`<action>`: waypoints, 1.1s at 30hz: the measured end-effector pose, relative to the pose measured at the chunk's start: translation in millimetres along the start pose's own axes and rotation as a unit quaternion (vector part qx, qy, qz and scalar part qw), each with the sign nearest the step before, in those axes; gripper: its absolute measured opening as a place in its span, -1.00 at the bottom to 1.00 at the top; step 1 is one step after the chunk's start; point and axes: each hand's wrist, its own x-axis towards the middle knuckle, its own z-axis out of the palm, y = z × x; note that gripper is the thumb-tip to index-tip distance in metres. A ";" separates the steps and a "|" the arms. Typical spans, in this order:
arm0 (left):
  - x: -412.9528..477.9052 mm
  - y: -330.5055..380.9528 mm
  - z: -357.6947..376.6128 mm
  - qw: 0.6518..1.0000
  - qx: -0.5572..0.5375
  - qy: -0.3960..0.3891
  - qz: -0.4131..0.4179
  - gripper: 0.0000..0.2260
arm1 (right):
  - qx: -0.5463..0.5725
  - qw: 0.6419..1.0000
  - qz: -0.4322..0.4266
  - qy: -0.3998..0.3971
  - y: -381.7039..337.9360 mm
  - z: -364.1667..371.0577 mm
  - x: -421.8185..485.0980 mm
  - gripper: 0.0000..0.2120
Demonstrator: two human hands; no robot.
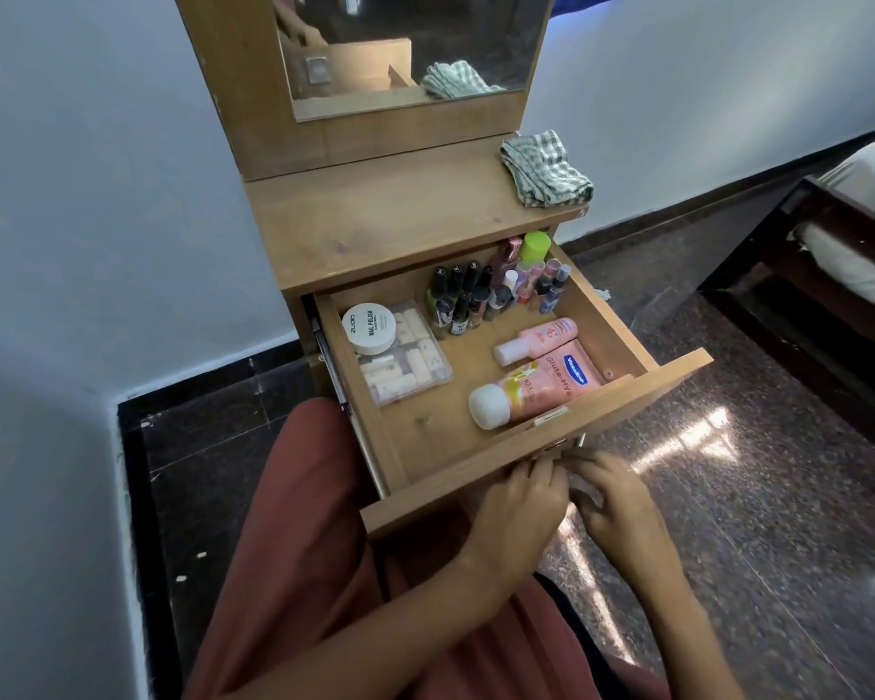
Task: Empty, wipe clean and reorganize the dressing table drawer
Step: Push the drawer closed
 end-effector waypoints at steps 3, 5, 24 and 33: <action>-2.5 -3.5 10.7 0.998 0.063 0.015 -0.002 -0.74 | -0.026 0.999 -0.013 -0.015 9.4 9.2 -3.6 -0.75; -3.7 -5.4 14.6 0.996 0.079 0.030 0.008 -0.76 | -0.017 1.000 -0.025 0.000 10.2 10.3 -1.2 -0.82; 18.9 -44.1 15.4 0.983 0.105 0.147 0.029 -0.79 | 0.070 0.996 -0.050 0.040 14.1 22.8 43.2 -0.77; 39.9 -64.5 5.1 0.976 0.108 0.191 0.016 -0.87 | 0.066 0.994 -0.075 0.035 12.5 33.4 82.7 -0.91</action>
